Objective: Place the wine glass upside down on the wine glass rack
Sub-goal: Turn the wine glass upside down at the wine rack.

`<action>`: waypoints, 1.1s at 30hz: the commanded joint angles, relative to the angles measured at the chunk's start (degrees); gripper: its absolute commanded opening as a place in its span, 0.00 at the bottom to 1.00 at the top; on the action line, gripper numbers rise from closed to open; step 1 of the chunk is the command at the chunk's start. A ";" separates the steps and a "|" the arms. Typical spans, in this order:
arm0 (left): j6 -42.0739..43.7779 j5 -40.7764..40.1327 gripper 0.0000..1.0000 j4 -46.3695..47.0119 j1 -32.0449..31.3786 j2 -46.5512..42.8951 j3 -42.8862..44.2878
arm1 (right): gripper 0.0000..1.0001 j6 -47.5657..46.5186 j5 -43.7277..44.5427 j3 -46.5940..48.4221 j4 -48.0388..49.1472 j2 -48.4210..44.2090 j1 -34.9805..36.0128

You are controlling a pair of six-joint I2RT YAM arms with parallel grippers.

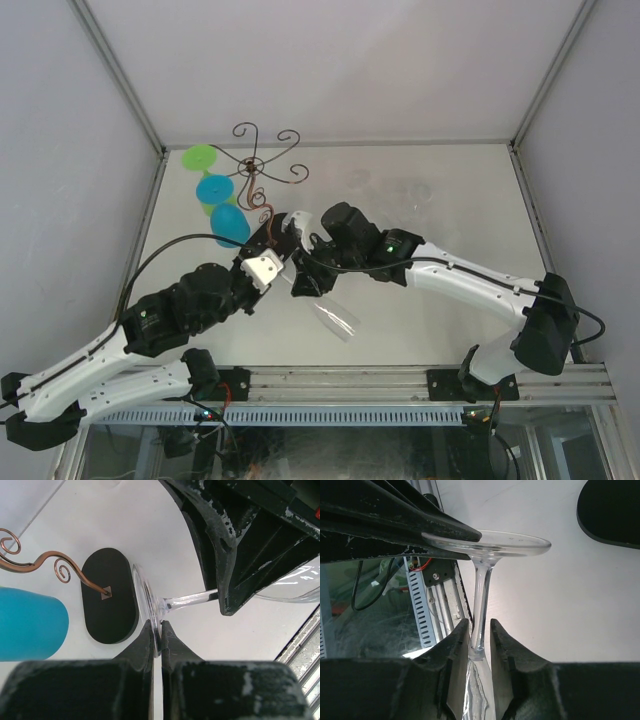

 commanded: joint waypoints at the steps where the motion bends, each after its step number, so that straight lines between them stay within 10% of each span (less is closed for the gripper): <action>1: 0.51 0.98 0.00 3.72 -0.24 -0.63 -0.34 | 0.21 -1.13 -0.78 2.51 1.39 0.09 0.37; 13: 0.39 0.28 0.01 3.76 -0.32 -1.08 -0.53 | 0.00 -1.63 -1.29 2.86 1.16 0.69 0.47; 33: -2.84 -5.90 0.42 5.38 -0.23 -6.63 -1.69 | 0.00 0.71 7.81 -1.96 7.37 -5.27 0.58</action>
